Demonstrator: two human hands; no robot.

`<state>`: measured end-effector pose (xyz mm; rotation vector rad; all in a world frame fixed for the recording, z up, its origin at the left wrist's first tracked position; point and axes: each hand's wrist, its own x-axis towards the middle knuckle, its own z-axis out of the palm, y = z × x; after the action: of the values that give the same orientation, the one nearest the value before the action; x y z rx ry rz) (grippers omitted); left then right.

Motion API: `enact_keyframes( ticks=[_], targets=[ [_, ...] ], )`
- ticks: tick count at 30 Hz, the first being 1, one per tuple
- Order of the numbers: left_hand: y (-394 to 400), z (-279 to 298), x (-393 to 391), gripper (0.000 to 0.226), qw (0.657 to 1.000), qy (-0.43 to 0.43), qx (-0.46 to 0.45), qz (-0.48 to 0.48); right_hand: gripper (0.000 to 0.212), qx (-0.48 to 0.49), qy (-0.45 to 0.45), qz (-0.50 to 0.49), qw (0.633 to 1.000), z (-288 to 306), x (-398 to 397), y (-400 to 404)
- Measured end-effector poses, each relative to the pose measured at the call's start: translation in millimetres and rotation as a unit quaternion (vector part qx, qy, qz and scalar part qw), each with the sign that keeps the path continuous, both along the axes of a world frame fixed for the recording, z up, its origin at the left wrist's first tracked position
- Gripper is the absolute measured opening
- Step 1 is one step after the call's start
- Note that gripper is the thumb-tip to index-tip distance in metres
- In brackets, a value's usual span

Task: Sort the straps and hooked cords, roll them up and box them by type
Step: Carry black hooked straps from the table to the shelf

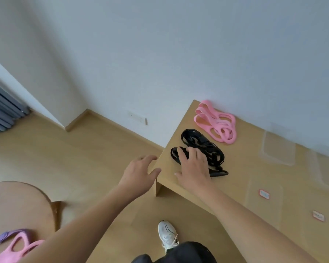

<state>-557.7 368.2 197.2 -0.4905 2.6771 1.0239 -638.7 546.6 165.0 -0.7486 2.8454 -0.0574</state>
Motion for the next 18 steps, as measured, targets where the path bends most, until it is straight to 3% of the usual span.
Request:
enact_keyframes(
  ticks=[9,18],
  targets=[
    [-79.2,-16.1,115.8,0.048,0.993,-0.029,-0.041,0.110,0.078,-0.053,-0.057,0.150,0.986,4.6,69.6,-102.6],
    [-156.8,-23.0,317.7,0.052,0.944,-0.064,-0.063,0.318,0.079,-0.019,-0.088,0.348,0.933,-3.6,208.1,-230.2]
  ],
)
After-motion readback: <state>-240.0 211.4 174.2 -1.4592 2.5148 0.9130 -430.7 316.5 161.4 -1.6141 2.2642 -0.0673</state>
